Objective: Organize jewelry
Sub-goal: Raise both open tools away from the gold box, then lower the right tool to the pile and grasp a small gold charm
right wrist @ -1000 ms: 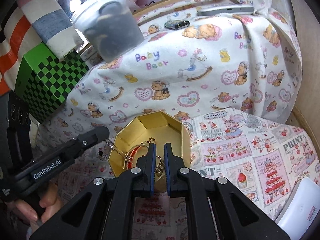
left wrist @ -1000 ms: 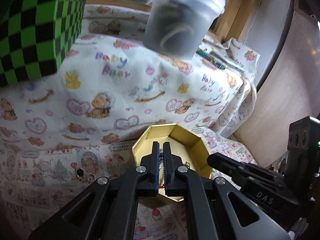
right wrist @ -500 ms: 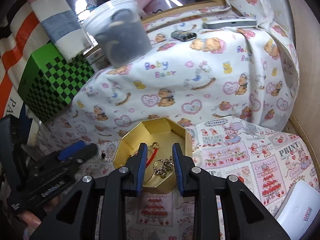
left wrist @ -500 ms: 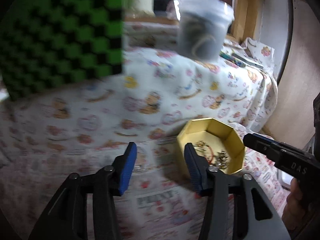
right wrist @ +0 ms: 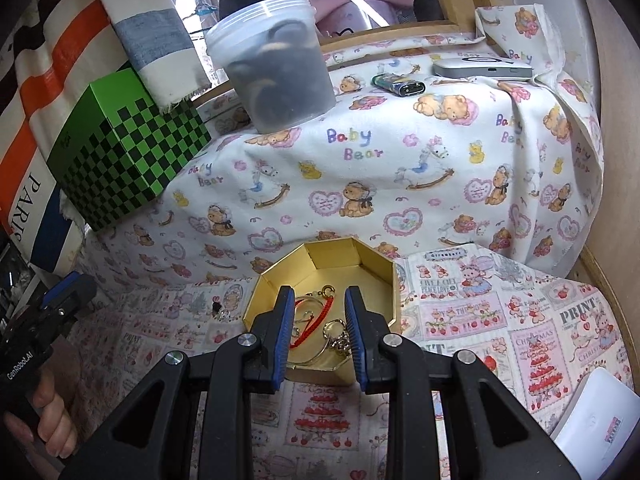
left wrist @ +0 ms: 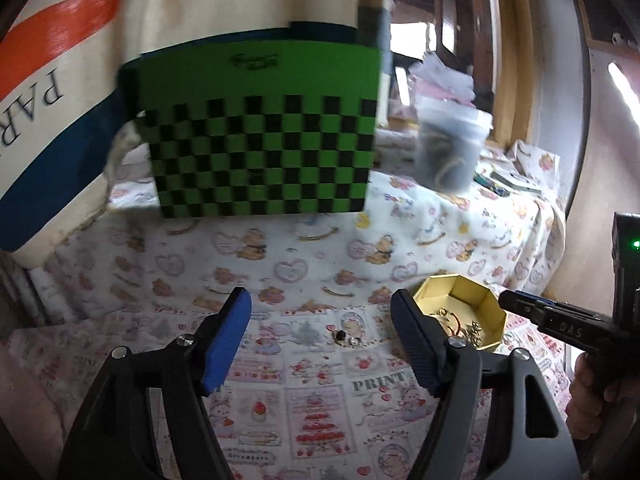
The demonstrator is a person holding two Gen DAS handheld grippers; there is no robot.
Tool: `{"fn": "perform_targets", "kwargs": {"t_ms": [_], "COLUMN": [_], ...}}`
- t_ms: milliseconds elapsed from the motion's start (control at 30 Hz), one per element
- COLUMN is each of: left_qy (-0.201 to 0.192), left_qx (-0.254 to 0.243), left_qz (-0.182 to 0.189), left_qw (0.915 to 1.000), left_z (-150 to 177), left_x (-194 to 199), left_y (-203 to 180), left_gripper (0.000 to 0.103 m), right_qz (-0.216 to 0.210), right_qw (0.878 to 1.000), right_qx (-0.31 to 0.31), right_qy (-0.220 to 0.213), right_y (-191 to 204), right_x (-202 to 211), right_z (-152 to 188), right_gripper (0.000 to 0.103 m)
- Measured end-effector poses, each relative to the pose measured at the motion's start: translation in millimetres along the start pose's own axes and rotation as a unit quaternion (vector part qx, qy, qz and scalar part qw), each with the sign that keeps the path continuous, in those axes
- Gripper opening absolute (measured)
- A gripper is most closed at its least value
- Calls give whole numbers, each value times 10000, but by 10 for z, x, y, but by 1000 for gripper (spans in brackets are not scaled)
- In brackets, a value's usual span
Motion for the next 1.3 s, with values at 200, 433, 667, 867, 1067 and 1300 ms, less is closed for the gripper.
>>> {"fn": "perform_targets", "kwargs": {"t_ms": [200, 433, 667, 867, 1067, 1300], "left_qy": [106, 351, 274, 294, 348, 531], "left_qx": [229, 147, 115, 244, 498, 679], "left_qz": [-35, -116, -92, -208, -435, -713], "left_qw": [9997, 9992, 9995, 9991, 9972, 9937], "left_z": [90, 198, 209, 190, 188, 247], "left_x": [-101, -195, -118, -134, -193, -317], "left_y": [149, 201, 190, 331, 577, 805], "left_gripper": [75, 81, 90, 93, 93, 93], "right_qz": [6, 63, 85, 27, -94, -178], "right_qw": [10000, 10000, 9999, 9994, 9979, 9946], "right_qx": [2, 12, 112, 324, 621, 1000], "right_qy": [-45, -71, -91, -147, -180, 216], "right_y": [7, 7, 46, 185, 428, 857], "right_x": [25, 24, 32, 89, 147, -71], "right_z": [-12, -11, -8, 2, -9, 22], "right_gripper": [28, 28, 28, 28, 28, 28]}}
Point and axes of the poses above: each gripper's, at about its wrist camera, not at the fingertips, and x roughly against the way its jaws point, y to its left, z to its underside, the point moved 6 cm from there along -x, roughly the way its jaws point
